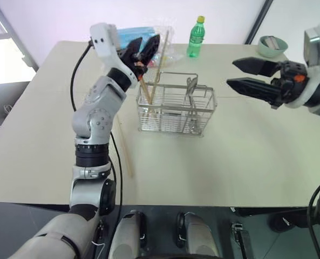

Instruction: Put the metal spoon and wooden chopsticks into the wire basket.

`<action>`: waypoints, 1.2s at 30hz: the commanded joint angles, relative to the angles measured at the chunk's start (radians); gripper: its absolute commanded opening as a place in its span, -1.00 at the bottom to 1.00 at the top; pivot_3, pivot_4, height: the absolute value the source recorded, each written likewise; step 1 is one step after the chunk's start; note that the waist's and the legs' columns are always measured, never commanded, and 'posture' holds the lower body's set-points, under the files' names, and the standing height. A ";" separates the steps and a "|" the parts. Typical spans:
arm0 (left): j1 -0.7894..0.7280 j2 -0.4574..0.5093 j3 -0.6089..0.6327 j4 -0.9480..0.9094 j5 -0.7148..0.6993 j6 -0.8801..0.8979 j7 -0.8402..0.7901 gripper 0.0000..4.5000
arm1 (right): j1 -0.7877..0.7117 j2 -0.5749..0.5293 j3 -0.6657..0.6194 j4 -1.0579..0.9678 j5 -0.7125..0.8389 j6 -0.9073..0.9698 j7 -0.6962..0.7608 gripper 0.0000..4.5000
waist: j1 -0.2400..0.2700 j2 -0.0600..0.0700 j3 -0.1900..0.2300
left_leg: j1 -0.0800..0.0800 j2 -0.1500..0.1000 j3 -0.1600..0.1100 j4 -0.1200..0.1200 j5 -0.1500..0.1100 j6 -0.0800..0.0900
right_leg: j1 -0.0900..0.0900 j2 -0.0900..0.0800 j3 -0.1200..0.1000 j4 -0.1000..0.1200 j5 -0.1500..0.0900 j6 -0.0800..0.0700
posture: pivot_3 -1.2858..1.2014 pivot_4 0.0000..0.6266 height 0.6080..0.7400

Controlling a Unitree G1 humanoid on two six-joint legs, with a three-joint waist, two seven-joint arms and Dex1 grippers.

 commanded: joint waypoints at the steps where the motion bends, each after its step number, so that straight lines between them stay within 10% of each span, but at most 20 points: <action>1: -0.021 0.034 0.025 -0.094 -0.032 0.025 0.012 0.98 | -0.031 0.004 -0.016 0.005 0.003 -0.019 0.004 0.80 | 0.000 0.000 0.000 | 0.000 0.000 0.000 0.000 0.000 0.000 | 0.000 0.000 0.000 0.000 0.000 0.000 | 0.03 -0.52 0.50; 15: -0.211 0.360 0.236 -0.227 -0.071 0.771 0.452 0.98 | -0.006 -0.012 0.003 0.026 -0.029 -0.038 0.077 0.80 | 0.000 0.001 0.000 | 0.001 0.000 -0.001 -0.001 0.000 0.000 | 0.000 0.001 0.000 0.000 0.000 0.000 | 0.03 -0.52 0.50; 20: -0.184 0.209 0.358 -0.230 0.082 1.064 0.600 0.98 | 0.001 -0.022 0.020 0.013 -0.031 -0.035 0.119 0.80 | 0.004 -0.001 0.000 | 0.000 -0.001 -0.002 0.000 0.002 -0.004 | 0.001 0.001 0.000 0.000 0.000 0.001 | 0.03 -0.52 0.50; 36: -0.059 -0.034 0.289 0.014 0.268 1.022 0.551 0.98 | 0.009 0.002 0.001 -0.016 -0.022 -0.024 0.095 0.80 | 0.002 -0.001 0.000 | 0.000 0.000 -0.001 0.000 0.002 -0.005 | 0.000 0.000 0.000 0.000 0.000 0.000 | 0.03 -0.52 0.50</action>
